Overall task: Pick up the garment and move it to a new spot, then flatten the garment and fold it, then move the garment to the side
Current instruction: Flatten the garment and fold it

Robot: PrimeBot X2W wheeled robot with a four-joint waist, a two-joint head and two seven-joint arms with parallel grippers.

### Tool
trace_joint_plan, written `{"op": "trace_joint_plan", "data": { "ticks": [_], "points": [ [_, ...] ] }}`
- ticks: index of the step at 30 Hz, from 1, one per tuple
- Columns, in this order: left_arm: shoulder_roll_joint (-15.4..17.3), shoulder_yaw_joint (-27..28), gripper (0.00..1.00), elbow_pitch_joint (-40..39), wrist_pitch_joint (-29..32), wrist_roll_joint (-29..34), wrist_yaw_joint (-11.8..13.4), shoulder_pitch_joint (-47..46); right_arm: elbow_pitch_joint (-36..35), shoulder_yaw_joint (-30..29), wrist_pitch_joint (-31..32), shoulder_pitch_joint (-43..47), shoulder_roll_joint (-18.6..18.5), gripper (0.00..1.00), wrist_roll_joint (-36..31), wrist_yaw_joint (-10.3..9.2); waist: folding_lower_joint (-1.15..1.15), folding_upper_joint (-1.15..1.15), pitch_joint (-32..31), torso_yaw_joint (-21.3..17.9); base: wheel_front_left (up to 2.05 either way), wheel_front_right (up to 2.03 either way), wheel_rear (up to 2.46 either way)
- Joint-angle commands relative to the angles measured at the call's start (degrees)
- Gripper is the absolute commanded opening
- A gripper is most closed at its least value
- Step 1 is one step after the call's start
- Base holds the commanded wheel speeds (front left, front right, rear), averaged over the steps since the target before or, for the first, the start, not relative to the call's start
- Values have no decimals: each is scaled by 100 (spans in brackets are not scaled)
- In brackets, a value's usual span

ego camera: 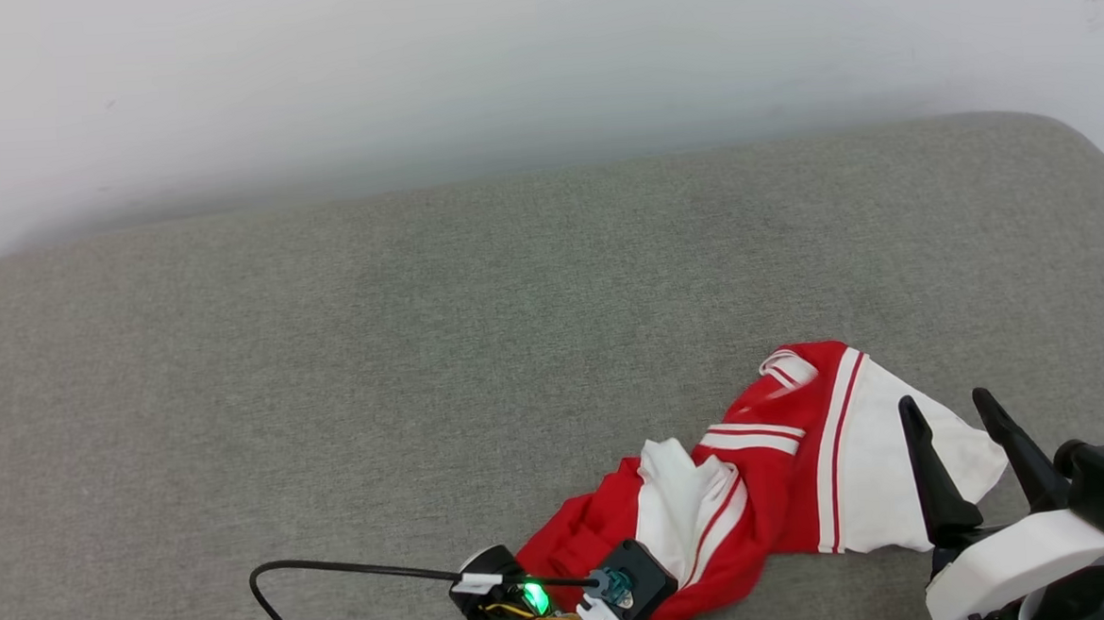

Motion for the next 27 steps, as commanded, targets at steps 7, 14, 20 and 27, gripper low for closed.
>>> {"op": "trace_joint_plan", "data": {
  "ticks": [7,14,20,27],
  "points": [
    [-36,241,100,-278,-780,86,122,-62,-109,-98,63,143,9,100,19,-2,0,0,-65,132,0,0,0],
    [-6,564,100,-497,-850,-126,237,-272,-142,-81,96,167,9,100,98,-2,0,0,-122,132,0,0,0],
    [86,531,100,-371,30,-564,-24,-663,-145,-69,110,145,9,100,161,-2,0,0,52,-24,0,0,0],
    [297,193,100,-183,1172,-1055,-194,-982,-45,-29,-2,-9,9,100,291,-2,0,0,377,-270,0,0,0]
  ]
}}
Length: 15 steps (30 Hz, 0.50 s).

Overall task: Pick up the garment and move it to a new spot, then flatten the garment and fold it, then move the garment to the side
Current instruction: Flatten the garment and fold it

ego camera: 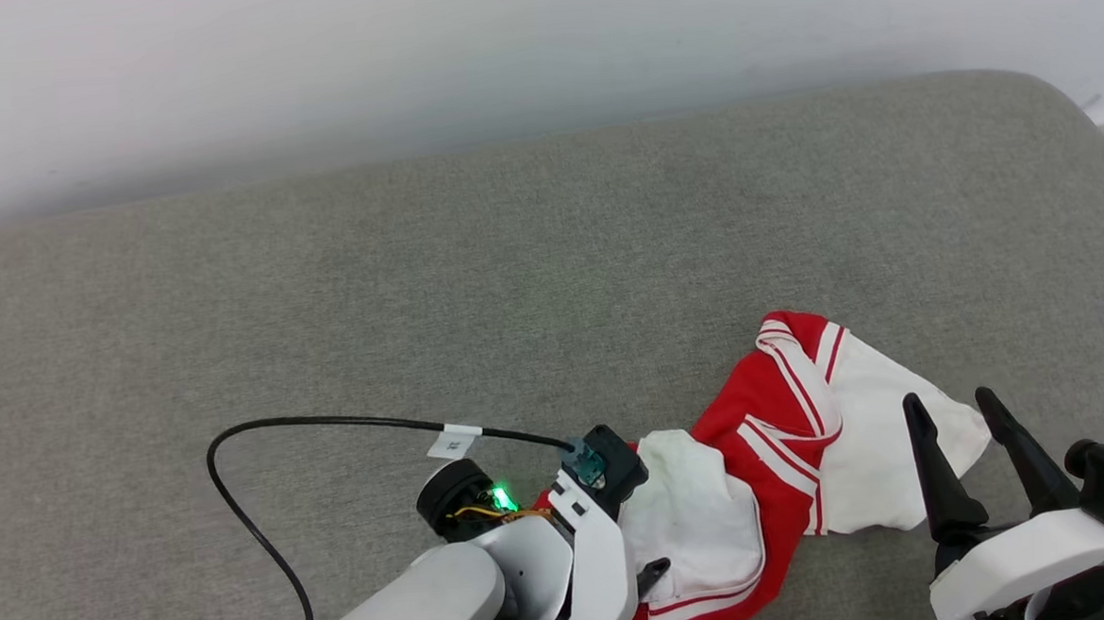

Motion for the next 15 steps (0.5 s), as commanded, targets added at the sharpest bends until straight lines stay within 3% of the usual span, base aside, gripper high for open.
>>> {"op": "trace_joint_plan", "data": {
  "ticks": [1,3,4,5,7,15],
  "points": [
    [50,-27,100,33,75,-47,-13,-56,32,7,-36,-71,9,100,76,-2,0,0,114,-99,0,0,0],
    [97,-112,100,82,259,-142,-31,-86,70,16,-89,-95,9,100,95,-2,0,0,181,-148,0,0,0],
    [124,-148,76,96,324,-182,-38,-107,101,14,-104,-107,9,100,103,-2,0,0,210,-166,0,0,0],
    [136,-189,45,102,364,-217,-41,-120,122,21,-127,-129,9,100,124,-2,0,0,233,-179,0,0,0],
    [159,-247,0,88,366,-257,-51,-126,175,14,-164,-155,9,100,148,-2,0,0,260,-194,0,0,0],
    [265,-170,0,-82,-129,-213,-6,-270,323,-58,-229,-183,9,100,195,-2,0,0,181,-65,0,0,0]
  ]
}}
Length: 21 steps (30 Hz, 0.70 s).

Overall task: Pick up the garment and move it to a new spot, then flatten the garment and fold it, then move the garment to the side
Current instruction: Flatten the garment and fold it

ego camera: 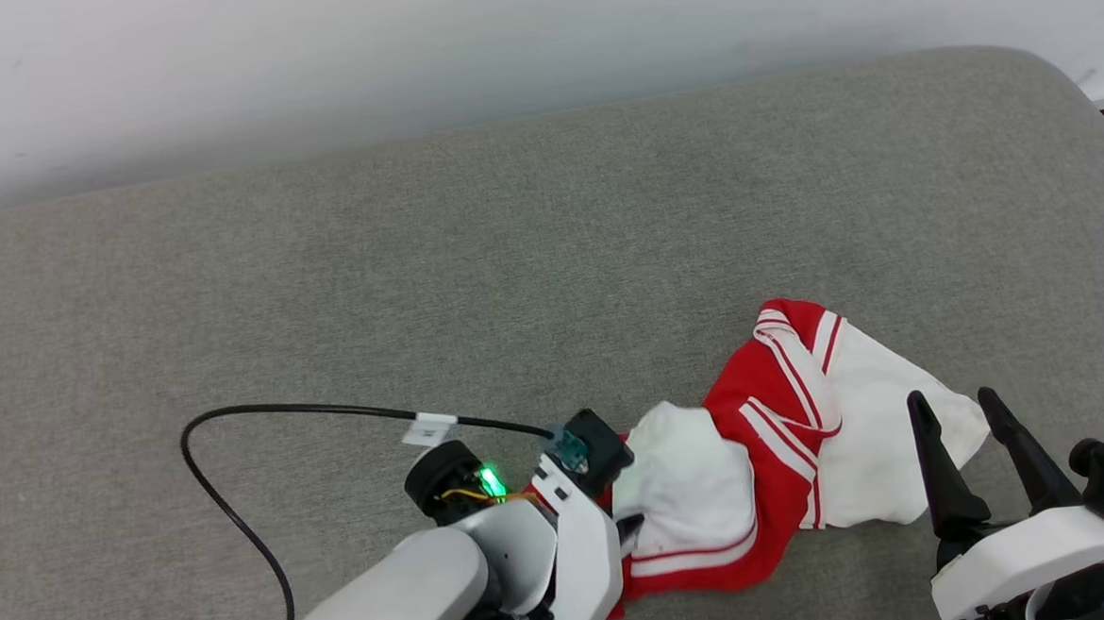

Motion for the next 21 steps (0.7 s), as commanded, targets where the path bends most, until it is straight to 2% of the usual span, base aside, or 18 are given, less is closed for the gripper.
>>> {"op": "trace_joint_plan", "data": {
  "ticks": [1,4,8,15,18,21],
  "points": [
    [53,99,0,-55,-132,16,55,-79,16,-26,-4,-50,9,100,-9,-2,0,0,-57,69,0,0,0],
    [181,370,0,-220,-448,26,284,-48,7,-70,32,-15,9,100,-44,-2,0,0,-134,188,0,0,0],
    [432,791,0,-446,-777,-103,713,240,-16,-108,92,51,9,100,-55,-2,0,0,-229,365,0,0,0],
    [916,1503,0,-592,-1066,-702,1508,1251,-102,-135,172,96,8,100,-66,-2,0,0,-268,604,0,0,0],
    [992,1647,0,-513,-1135,-981,1709,1760,-140,-122,201,75,8,100,-92,-2,0,0,-249,652,0,0,0],
    [940,1692,0,-348,-1174,-1223,1778,2170,-185,-116,231,26,8,100,-120,-2,0,0,-228,677,0,0,0]
  ]
}}
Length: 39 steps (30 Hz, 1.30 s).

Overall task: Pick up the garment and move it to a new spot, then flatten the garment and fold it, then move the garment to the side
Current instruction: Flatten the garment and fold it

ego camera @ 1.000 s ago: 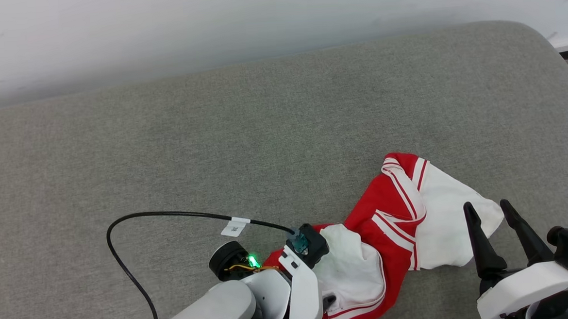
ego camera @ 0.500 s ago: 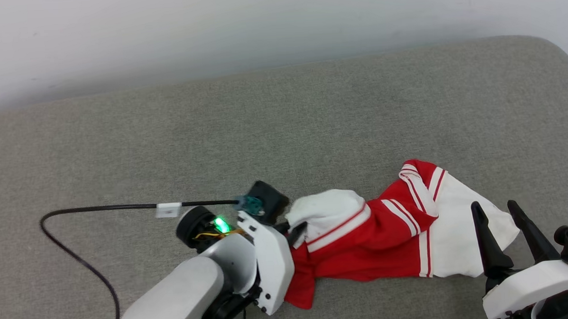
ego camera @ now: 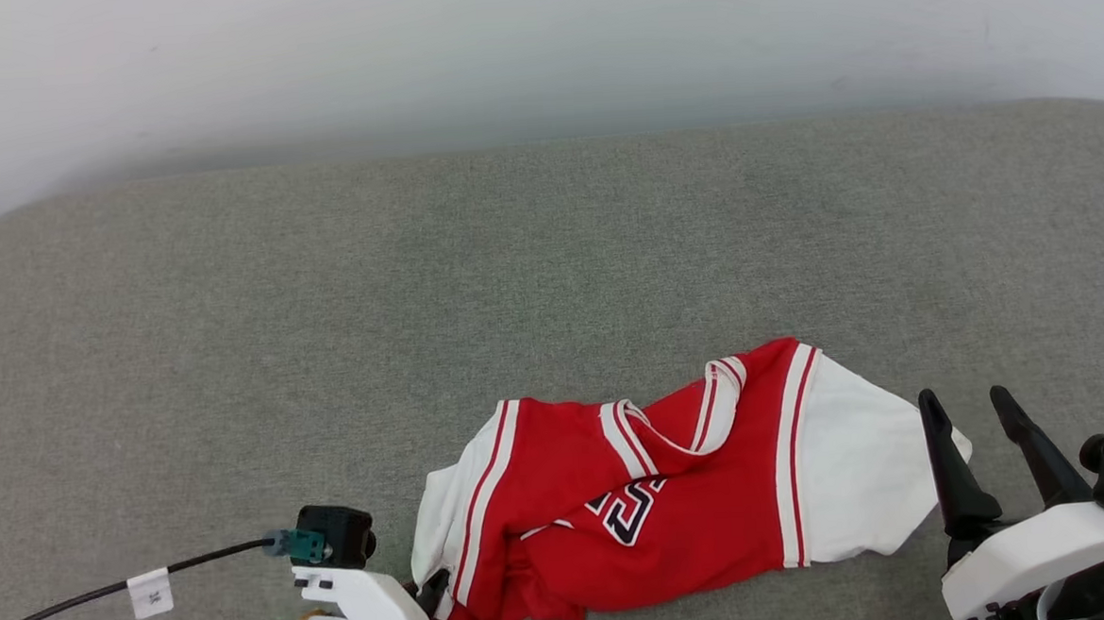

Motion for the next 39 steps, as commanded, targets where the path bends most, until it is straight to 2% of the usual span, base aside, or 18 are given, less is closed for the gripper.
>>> {"op": "trace_joint_plan", "data": {
  "ticks": [1,2,3,4,6,12,16,19,24,33,39],
  "points": [
    [-59,-22,0,110,2,-77,3,172,-48,0,12,-19,7,100,-40,-2,0,0,6,17,0,0,0],
    [-108,-42,11,165,-40,-105,-15,255,-65,-7,22,-22,7,100,-46,-2,0,0,-2,29,0,0,0],
    [-168,-53,49,204,-88,-123,-14,308,-80,-15,31,-9,7,100,-54,-2,0,0,-22,44,0,0,0],
    [-222,-60,100,237,-122,-156,-29,332,-100,-15,49,9,7,100,-68,-2,0,0,-45,56,0,0,0],
    [-296,-22,100,234,-245,-164,-59,299,-114,-40,74,60,7,100,-85,-2,0,0,-115,92,0,0,0],
    [-251,149,100,8,-674,54,49,108,-143,-54,141,141,7,100,-91,-2,0,0,-304,154,0,0,0],
    [-26,366,100,-279,-865,200,247,-22,-173,-36,177,198,7,100,-30,-2,0,0,-411,156,0,0,0],
    [141,426,100,-376,-757,270,256,-234,-197,-26,171,185,7,100,-17,-2,0,0,-368,139,0,0,0],
    [340,275,100,-363,-202,267,34,-622,-233,14,155,67,7,100,-17,-2,0,0,-169,61,0,0,0],
    [726,-215,100,-112,1462,147,-604,-1525,-164,41,65,-129,6,100,18,-2,0,0,329,-217,0,0,0],
    [717,-573,100,342,2261,136,-836,-1789,-49,48,-26,-212,7,100,70,-2,0,0,520,-349,0,0,0]
  ]
}}
